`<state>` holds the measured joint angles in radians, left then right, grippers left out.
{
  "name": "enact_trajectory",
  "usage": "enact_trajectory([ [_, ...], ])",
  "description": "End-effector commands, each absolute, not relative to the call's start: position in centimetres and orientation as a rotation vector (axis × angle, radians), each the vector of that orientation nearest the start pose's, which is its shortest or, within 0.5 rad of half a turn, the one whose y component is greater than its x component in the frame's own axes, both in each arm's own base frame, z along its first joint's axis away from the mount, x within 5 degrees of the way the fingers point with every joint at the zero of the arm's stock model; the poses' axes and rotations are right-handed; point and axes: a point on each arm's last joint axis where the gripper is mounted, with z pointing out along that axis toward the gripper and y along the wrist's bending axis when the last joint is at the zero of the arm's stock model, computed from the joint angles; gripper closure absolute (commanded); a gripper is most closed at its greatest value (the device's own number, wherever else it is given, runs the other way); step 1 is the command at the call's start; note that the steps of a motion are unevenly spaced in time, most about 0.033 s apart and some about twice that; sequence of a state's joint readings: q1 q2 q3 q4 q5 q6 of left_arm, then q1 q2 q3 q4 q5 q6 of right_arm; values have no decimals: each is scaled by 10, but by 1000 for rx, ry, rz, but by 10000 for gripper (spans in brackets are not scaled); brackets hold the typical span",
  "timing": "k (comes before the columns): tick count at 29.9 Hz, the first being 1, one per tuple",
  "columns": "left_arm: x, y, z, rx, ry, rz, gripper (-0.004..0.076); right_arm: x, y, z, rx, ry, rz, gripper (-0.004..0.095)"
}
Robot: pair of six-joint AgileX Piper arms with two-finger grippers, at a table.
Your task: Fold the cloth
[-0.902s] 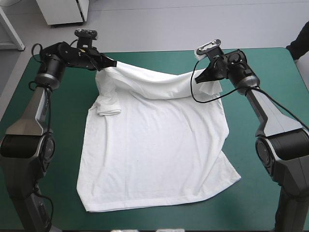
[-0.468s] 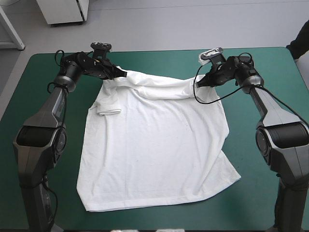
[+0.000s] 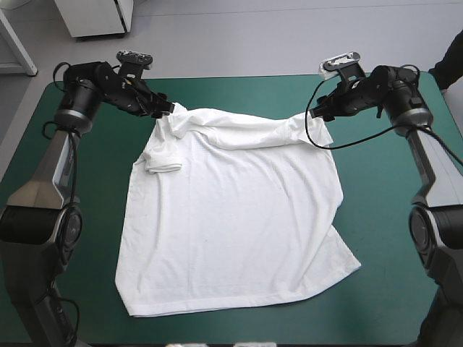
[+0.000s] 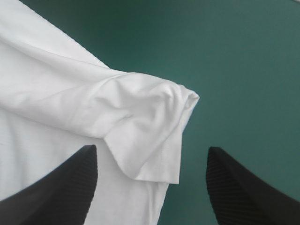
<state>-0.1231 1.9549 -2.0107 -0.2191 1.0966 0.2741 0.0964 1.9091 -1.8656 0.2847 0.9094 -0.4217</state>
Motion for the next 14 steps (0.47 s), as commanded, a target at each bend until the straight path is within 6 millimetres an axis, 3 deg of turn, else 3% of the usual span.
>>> enact_trajectory([
  [1,388,-66,407,394,2460,-233,216,396,57,397,-484,2224,208,277],
  [9,299,-52,416,338,2560,-201,216,309,54,395,-492,2340,255,277],
  [14,238,-41,388,282,2661,-176,216,255,70,388,-569,2394,309,279],
])
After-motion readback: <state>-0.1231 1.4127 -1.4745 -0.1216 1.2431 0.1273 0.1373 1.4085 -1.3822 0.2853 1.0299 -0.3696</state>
